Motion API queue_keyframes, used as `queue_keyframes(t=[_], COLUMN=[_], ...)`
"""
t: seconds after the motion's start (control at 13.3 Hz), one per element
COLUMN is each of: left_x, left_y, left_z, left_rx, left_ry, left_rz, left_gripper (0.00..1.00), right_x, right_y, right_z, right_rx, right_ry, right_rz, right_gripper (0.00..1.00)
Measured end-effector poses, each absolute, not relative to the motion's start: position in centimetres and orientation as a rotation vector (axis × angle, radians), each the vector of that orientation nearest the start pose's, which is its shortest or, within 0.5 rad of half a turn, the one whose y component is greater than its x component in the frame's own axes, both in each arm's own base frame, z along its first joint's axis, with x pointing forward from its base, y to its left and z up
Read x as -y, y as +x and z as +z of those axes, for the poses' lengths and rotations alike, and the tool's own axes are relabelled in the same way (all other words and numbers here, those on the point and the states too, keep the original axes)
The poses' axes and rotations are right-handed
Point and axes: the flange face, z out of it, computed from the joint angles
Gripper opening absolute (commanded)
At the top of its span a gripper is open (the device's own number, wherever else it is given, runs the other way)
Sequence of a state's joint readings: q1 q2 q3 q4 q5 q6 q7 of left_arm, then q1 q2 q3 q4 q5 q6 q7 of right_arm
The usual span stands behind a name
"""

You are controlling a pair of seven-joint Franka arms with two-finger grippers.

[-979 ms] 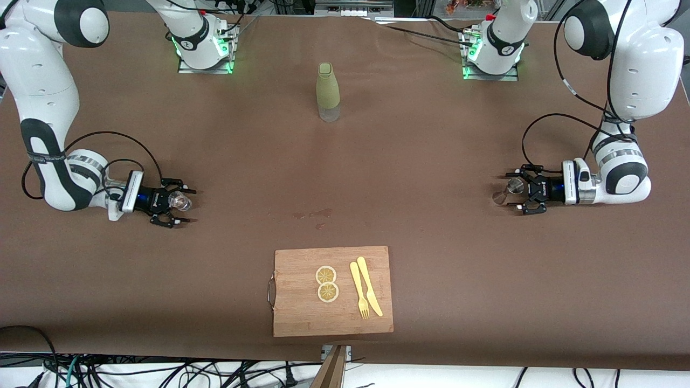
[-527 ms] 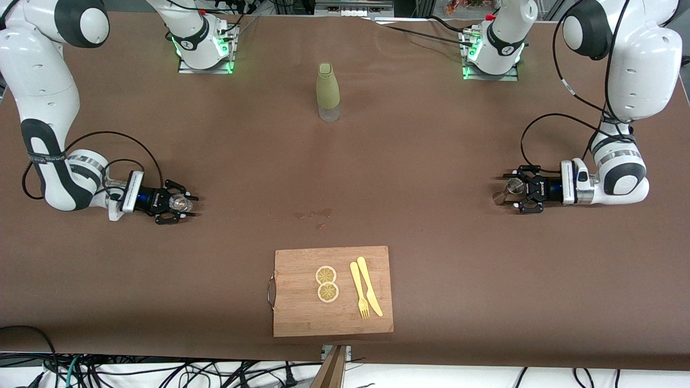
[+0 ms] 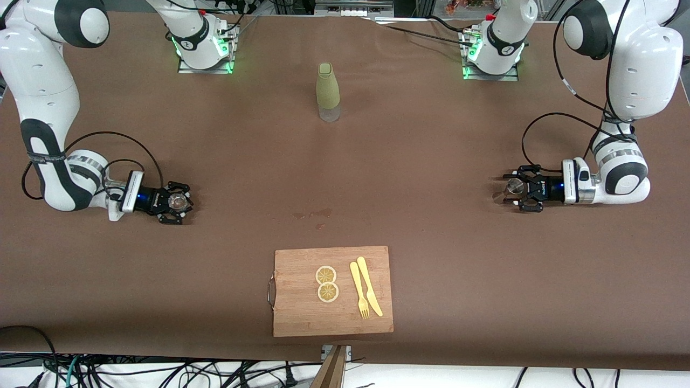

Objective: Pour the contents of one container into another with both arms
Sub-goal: 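Close the right gripper on the glass while the left gripper grips the jigger, then lift the glass and jigger, bringing both grippers together mid-table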

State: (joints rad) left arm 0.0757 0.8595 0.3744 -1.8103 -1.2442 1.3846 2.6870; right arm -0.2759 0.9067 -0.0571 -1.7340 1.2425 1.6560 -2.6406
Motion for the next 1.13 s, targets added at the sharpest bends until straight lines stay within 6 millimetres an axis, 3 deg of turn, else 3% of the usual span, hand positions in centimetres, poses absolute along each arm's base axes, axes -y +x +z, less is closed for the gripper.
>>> queue_keyframes(t=[0.15, 0.38, 0.53, 0.68, 0.83, 1.13], left_x=[-12.8, -12.8, -12.8, -12.8, -12.6, -11.3], left_y=[53.2, 53.2, 53.2, 53.2, 53.3, 54.0], left_z=[9.1, 9.1, 9.1, 9.1, 9.1, 9.2], left_rx=[1.360, 1.360, 1.361, 1.360, 1.357, 1.349], left_ry=[1.388, 1.387, 1.387, 1.385, 1.385, 1.365], left_rz=[0.988, 0.988, 0.989, 0.989, 0.994, 1.025], left_gripper=[0.43, 0.07, 0.00, 0.00, 0.00, 0.00], right_x=[8.2, 3.5, -0.6, -5.2, -9.6, -14.1], right_y=[58.0, 60.5, 62.7, 65.1, 66.2, 67.2], right_z=[7.0, 9.7, 12.7, 15.9, 18.1, 20.4], right_rx=[1.318, 1.291, 1.311, 1.362, 1.382, 1.386], right_ry=[-1.434, -1.367, -1.320, -1.281, -1.263, -1.260], right_rz=[-1.076, -1.057, -1.026, -0.976, -0.907, -0.837], right_gripper=[0.00, 0.00, 0.00, 0.00, 0.00, 0.00])
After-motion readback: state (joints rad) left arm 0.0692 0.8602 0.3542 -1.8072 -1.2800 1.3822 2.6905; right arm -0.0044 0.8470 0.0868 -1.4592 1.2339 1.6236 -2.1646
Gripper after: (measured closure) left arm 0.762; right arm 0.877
